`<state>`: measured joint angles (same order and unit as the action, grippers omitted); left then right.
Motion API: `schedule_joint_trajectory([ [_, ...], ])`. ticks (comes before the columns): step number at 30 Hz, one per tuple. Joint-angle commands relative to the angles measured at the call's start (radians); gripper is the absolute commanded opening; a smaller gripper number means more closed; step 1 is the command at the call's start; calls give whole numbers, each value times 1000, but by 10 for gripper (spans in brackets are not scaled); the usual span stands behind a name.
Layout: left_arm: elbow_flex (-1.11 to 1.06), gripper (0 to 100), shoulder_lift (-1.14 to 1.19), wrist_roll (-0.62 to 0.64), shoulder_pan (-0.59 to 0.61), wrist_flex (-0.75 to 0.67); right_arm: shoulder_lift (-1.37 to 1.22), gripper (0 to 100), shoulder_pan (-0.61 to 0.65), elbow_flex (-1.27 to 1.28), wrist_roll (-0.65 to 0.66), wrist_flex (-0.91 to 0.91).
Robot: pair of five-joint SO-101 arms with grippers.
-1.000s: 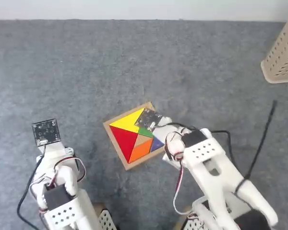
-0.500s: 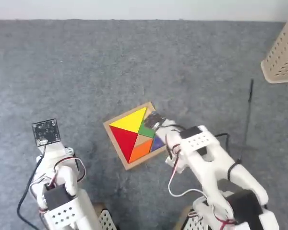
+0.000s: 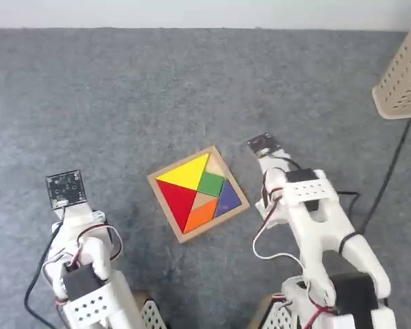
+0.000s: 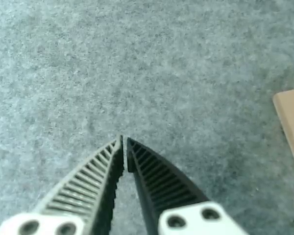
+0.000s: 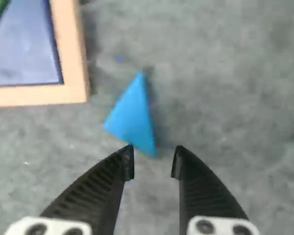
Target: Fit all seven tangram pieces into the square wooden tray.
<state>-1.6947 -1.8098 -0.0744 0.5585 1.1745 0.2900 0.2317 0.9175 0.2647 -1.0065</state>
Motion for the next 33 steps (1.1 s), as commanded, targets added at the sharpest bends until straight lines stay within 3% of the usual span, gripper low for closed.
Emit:
schedule_joint_trajectory([
  [1,8,13,-8,14,-3,6,117,133,-12,-55,-38,-36],
  [6,8,13,-8,14,-3,6,240,134,44,-54,-40,-41],
  [12,8,13,-8,14,-3,6,137,135,168,-54,-40,-4],
  [19,8,13,-8,14,-3,6,8,143,166,-55,-40,53],
  [24,8,13,-8,14,-3,6,2,242,166,-57,-40,56],
  [33,8,13,-8,14,-3,6,-4,246,168,-54,-40,56],
])
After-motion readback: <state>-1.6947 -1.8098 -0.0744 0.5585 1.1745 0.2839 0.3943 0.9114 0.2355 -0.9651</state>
